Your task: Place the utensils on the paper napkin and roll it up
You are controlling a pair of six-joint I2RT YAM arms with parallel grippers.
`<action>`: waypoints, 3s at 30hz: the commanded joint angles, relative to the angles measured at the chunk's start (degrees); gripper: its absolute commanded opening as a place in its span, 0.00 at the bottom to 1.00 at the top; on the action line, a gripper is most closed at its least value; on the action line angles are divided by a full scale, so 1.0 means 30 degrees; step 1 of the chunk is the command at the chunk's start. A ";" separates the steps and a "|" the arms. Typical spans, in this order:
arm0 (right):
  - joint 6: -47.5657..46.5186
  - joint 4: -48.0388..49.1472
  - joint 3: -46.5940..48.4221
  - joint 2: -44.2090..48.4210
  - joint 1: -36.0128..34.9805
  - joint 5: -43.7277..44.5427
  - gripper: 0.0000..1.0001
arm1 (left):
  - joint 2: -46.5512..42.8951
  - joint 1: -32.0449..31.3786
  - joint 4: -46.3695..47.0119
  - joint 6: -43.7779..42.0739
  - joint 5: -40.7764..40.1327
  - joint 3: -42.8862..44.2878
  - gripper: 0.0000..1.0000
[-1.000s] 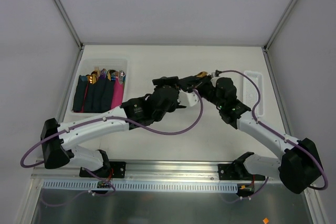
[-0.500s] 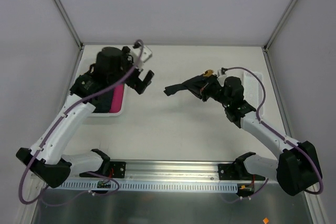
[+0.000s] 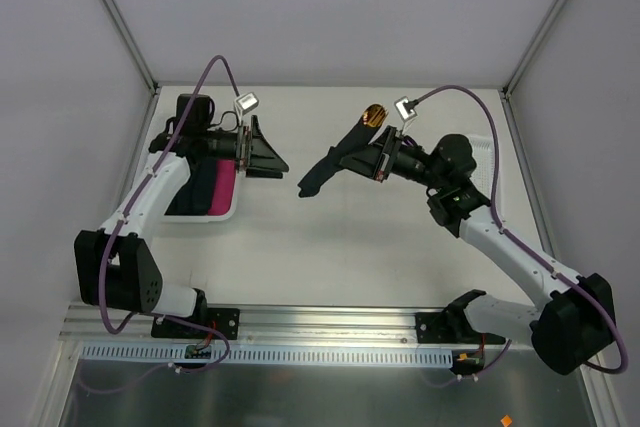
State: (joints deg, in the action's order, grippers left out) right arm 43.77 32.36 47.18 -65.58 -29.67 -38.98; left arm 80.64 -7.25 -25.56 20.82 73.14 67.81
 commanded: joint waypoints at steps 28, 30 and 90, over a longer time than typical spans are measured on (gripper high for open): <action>-0.4451 -0.2812 0.3696 -0.1606 -0.2239 -0.0807 0.00 | -0.1185 -0.3943 3.1675 2.4182 0.1018 -0.4557 0.61; -0.4919 -0.4249 0.4076 -0.1694 -0.2268 -0.0281 0.00 | -0.2092 -0.3972 2.8016 2.1089 0.1107 -0.4440 0.60; -0.4776 -0.7388 0.3494 -0.1694 -0.1155 0.1041 0.71 | -0.2537 1.0267 0.0993 -0.2887 -0.3108 -0.3473 0.00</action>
State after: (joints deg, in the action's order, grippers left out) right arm 30.15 8.91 57.93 -72.95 -33.58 -34.98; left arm 71.33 23.42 -17.21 23.27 66.11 54.54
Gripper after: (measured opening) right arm 0.712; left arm 0.033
